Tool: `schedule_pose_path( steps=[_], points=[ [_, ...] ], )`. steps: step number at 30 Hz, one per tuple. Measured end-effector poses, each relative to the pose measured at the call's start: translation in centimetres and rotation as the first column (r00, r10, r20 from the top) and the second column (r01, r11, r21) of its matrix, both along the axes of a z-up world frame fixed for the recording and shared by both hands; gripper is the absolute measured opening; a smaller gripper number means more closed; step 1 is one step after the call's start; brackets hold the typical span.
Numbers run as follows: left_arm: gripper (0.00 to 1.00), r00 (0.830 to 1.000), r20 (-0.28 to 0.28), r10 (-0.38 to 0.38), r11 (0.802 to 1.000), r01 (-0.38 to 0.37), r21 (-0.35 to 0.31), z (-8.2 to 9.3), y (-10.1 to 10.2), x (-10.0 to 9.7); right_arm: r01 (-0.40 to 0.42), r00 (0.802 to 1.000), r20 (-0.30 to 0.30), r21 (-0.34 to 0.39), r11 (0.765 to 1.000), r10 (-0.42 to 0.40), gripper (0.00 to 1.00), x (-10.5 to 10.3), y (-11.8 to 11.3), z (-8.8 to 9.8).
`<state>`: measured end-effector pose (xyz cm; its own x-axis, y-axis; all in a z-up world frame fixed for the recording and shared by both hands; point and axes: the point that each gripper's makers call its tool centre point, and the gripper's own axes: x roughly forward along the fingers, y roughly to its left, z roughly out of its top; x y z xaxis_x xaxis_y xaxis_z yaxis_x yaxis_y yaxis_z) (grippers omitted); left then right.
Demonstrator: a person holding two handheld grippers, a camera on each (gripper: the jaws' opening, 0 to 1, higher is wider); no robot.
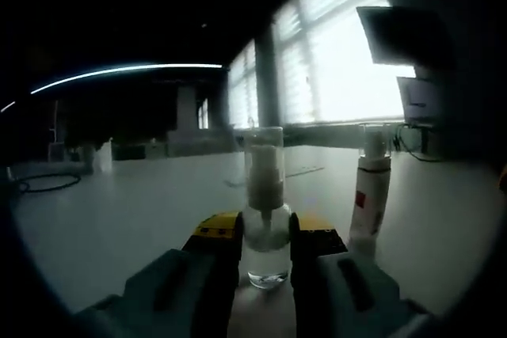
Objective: Clamp pump bottle remove cover press pump head put on cover
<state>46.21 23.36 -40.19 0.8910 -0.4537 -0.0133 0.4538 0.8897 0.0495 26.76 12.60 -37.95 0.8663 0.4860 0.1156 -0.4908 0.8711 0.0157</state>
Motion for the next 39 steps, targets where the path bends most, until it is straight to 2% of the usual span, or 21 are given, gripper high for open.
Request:
schedule_pose_path(
  steps=[11,14,15,16,20,24,28,31,39],
  points=[
    [0.16,1.000,0.011,-0.025,1.000,0.025,-0.005,0.3,-0.6,0.0,0.000,1.000,-0.004,0.001,1.000,0.000,0.08,0.1,0.0,0.0],
    [0.23,1.000,0.011,-0.027,0.999,0.028,-0.020,0.5,-0.4,-0.1,0.001,1.000,-0.004,-0.001,1.000,-0.001,0.08,0.1,0.0,0.0],
    [0.26,0.999,0.011,-0.032,0.999,0.032,-0.013,0.4,-0.5,-0.1,0.001,1.000,-0.004,-0.001,1.000,-0.001,0.08,0.1,0.0,0.0],
    [0.27,0.999,0.017,-0.051,0.998,0.051,0.020,0.2,-0.8,-0.2,0.001,1.000,-0.004,0.000,1.000,-0.001,0.08,0.1,0.1,0.0],
    [0.31,0.997,0.031,-0.075,0.997,0.074,0.028,0.5,-1.3,-0.6,0.001,1.000,-0.003,0.001,1.000,-0.001,0.08,0.1,0.0,0.0],
    [0.32,0.997,0.025,-0.079,0.997,0.079,-0.001,0.8,-0.9,-0.9,0.002,1.000,-0.004,0.003,1.000,-0.002,0.08,0.2,0.0,0.0],
    [0.33,0.994,0.030,-0.104,0.995,0.104,0.010,0.8,-0.8,-1.4,0.004,1.000,-0.002,0.003,1.000,-0.004,0.08,0.2,-0.1,0.0],
    [0.34,0.993,0.028,-0.111,0.993,0.112,-0.023,1.2,-0.4,-1.5,0.006,1.000,-0.002,0.003,1.000,-0.006,0.08,0.2,-0.1,0.0],
    [0.35,0.988,0.032,-0.152,0.988,0.153,-0.017,1.4,0.0,-2.9,0.007,1.000,-0.006,0.000,1.000,-0.007,0.08,0.3,-0.2,-0.1]
  ],
)
